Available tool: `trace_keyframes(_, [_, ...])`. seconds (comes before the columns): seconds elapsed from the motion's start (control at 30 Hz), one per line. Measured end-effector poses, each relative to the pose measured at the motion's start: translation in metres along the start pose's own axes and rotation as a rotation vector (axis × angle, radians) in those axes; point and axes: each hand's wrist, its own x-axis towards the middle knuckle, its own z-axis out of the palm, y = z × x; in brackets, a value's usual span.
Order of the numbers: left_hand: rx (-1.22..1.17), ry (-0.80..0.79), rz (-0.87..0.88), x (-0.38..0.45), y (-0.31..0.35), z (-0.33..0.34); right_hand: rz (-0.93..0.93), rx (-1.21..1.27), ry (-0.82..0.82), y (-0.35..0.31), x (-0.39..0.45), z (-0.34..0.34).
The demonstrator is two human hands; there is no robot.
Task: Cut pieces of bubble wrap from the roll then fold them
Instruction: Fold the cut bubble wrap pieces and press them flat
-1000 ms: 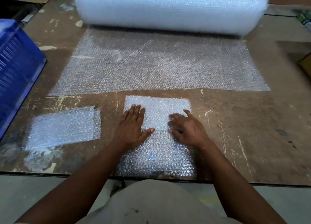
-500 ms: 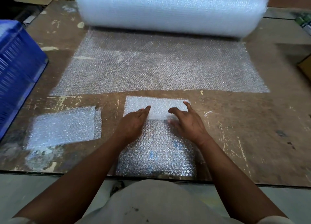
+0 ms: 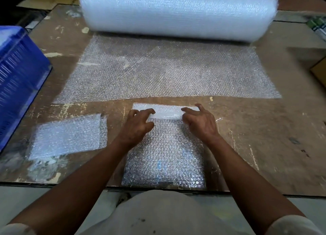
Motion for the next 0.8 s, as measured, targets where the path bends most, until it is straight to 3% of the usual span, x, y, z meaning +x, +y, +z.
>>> trace_keyframes(0.13, [0.293,0.159,0.156,0.000,-0.005,0.004,-0.044,-0.158,-0.066,0.000,0.011,-0.008])
trace_keyframes(0.3, [0.414,0.148,0.075,0.000,0.003,-0.003,0.039,-0.358,-0.108,-0.012,0.005,0.001])
trace_keyframes(0.6, [0.413,0.226,-0.032,0.009,0.016,-0.020,0.302,-0.427,-0.064,-0.035,0.014,-0.006])
trace_keyframes(0.7, [0.364,0.268,0.032,0.011,0.014,-0.030,0.262,-0.400,-0.009,-0.033,0.018,-0.015])
trace_keyframes(0.8, [0.276,0.440,0.190,0.011,-0.004,-0.038,0.171,-0.340,0.125,-0.031,0.021,-0.025])
